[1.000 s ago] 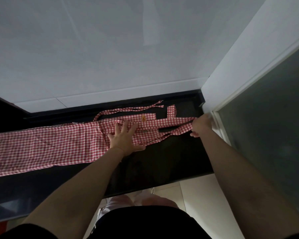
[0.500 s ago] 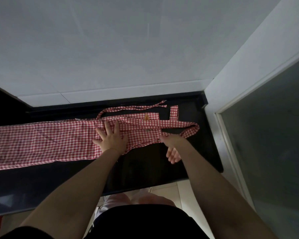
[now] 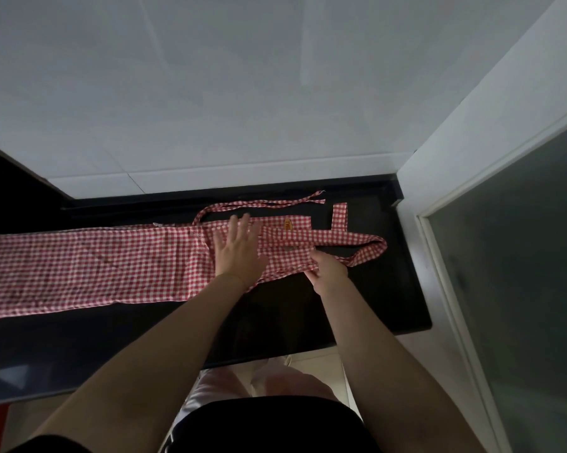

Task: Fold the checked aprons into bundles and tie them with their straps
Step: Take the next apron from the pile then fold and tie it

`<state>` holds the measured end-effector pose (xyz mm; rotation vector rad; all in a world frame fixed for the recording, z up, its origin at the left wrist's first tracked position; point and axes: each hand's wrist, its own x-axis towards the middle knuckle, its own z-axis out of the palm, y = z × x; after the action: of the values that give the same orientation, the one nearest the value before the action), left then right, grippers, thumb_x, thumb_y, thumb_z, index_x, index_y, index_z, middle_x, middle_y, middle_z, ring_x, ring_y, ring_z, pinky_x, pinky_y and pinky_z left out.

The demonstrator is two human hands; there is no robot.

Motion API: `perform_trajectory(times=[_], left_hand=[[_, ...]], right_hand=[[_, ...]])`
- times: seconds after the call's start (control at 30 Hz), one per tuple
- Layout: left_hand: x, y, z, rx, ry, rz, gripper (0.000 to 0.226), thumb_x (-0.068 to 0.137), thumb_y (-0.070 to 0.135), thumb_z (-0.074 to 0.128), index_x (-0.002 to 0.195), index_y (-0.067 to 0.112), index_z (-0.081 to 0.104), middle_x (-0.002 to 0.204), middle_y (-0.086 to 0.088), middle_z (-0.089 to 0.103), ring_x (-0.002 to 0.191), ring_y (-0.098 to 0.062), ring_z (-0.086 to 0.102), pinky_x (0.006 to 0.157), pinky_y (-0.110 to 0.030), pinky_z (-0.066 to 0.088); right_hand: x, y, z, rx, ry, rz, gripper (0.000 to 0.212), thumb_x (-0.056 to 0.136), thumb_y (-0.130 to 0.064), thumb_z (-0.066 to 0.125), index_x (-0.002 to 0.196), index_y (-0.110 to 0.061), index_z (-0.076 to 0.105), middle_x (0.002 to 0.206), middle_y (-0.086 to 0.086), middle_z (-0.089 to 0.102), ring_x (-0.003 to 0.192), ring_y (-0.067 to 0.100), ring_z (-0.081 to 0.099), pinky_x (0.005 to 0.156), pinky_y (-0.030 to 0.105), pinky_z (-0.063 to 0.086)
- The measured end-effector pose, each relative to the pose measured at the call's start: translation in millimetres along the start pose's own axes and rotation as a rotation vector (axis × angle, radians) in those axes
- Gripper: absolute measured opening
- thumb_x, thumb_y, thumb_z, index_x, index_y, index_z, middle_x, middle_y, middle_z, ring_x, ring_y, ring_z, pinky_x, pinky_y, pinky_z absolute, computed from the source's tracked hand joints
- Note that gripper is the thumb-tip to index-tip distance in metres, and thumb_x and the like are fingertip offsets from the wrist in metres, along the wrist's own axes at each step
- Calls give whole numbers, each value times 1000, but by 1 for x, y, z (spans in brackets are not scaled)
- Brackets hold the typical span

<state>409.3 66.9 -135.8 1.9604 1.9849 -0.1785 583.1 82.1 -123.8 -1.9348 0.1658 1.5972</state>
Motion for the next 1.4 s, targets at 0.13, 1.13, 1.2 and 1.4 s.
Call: perform_trajectory(times=[0.13,1.13,1.2,1.4], left_hand=[[15,27,-3,-50,-123,99,71,98,40,47,157,20,13,165,-8,5,152,-28,2,122,-54,13],[9,39,14,-4,-197,-208,131,65,86,59,156,19,-8,162,-21,-14,149,-45,-5,112,-65,23],[10,39,14,-4,-209,-203,129,67,85,58,156,19,-8,162,-20,-15,149,-45,-6,113,-65,22],[11,40,14,24,-239,-158,122,72,84,54,157,24,-11,163,-7,-21,147,-49,-8,112,-68,23]], right_hand=[[4,5,-10,90,-36,2,42,81,-4,77,121,-4,62,120,15,65,102,27,65,83,36,60],[30,-49,-14,-177,180,-219,40,95,-21,63,132,-12,53,122,9,62,98,22,64,57,26,48],[33,-49,-12,-194,200,-307,43,95,-18,60,136,-10,49,130,11,57,110,26,60,82,33,55],[25,-45,-2,-367,80,-309,42,89,-27,70,126,-12,57,122,4,63,98,21,65,91,35,54]])
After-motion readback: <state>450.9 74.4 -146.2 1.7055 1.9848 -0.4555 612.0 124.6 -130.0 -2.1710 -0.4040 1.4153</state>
